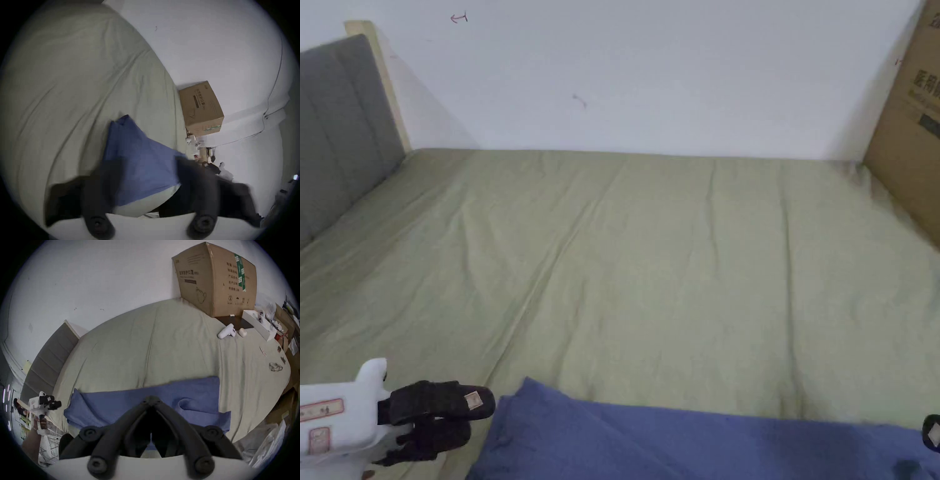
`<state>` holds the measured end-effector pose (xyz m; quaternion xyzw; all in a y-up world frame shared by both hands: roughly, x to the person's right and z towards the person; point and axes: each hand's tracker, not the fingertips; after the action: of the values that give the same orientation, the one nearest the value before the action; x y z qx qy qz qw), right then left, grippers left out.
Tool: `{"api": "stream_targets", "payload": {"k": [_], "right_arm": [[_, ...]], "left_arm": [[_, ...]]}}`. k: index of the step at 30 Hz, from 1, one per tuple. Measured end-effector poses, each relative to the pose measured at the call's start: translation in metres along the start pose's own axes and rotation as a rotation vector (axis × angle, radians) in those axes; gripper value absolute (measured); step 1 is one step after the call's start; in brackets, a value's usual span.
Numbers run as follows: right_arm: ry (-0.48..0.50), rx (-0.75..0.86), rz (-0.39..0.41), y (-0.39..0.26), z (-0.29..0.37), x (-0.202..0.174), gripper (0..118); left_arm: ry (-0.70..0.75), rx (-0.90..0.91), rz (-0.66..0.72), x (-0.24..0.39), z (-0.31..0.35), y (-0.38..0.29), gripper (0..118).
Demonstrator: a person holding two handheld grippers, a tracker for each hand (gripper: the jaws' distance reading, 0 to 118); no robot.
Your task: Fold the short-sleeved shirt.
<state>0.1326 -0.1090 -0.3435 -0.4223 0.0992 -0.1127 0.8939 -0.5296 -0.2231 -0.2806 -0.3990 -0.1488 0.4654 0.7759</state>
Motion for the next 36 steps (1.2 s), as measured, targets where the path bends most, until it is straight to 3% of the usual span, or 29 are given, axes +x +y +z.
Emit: {"api": "stream_targets", "payload": {"k": [1, 6, 8, 11, 13, 14, 15, 16, 17, 19, 21, 27, 32, 34, 36], "right_arm": [[-0.007, -0.005, 0.000, 0.000, 0.000, -0.001, 0], [-0.039, -0.017, 0.043, 0.003, 0.000, -0.009, 0], [-0.041, -0.025, 0.047, 0.005, -0.004, -0.008, 0], [-0.045, -0.030, 0.054, 0.009, -0.006, -0.013, 0], [-0.046, -0.031, 0.068, 0.012, -0.009, -0.016, 0], [-0.041, -0.033, 0.074, 0.013, -0.010, -0.017, 0], [-0.032, -0.037, 0.078, 0.012, -0.012, -0.017, 0], [-0.022, -0.042, 0.077, 0.011, -0.014, -0.018, 0], [-0.012, -0.047, 0.075, 0.011, -0.015, -0.019, 0], [0.005, -0.053, 0.074, 0.009, -0.017, -0.021, 0], [0.010, -0.058, 0.079, 0.008, -0.019, -0.023, 0], [0.042, -0.059, 0.083, 0.009, -0.022, -0.022, 0], [0.068, -0.048, 0.076, 0.008, -0.021, -0.019, 0], [0.080, -0.049, 0.068, 0.008, -0.022, -0.016, 0], [0.090, -0.046, 0.057, 0.006, -0.021, -0.014, 0]], "left_arm": [[0.010, -0.007, 0.016, -0.011, -0.005, 0.001, 118], [-0.042, -0.019, 0.094, -0.039, -0.038, -0.005, 118], [-0.121, -0.045, 0.136, -0.047, -0.058, -0.008, 118], [-0.350, -0.092, 0.222, -0.048, -0.086, -0.015, 118], [-0.357, -0.146, 0.205, -0.044, -0.106, -0.021, 114], [-0.322, -0.125, 0.162, -0.050, -0.106, -0.016, 99], [-0.249, -0.107, 0.141, -0.052, -0.109, -0.013, 65], [-0.127, -0.111, 0.164, -0.057, -0.115, -0.013, 3], [0.039, -0.131, 0.170, -0.061, -0.123, -0.015, 4], [-0.093, -0.075, 0.194, -0.048, -0.115, -0.017, 4], [0.046, -0.080, 0.066, -0.022, -0.115, -0.020, 3], [0.260, 0.021, -0.210, 0.043, -0.060, -0.030, 3], [0.880, 0.156, -0.629, 0.094, -0.025, -0.056, 3], [0.900, 0.153, -0.590, 0.083, -0.024, -0.055, 3], [0.812, 0.133, -0.540, 0.089, -0.029, -0.057, 3]]}}
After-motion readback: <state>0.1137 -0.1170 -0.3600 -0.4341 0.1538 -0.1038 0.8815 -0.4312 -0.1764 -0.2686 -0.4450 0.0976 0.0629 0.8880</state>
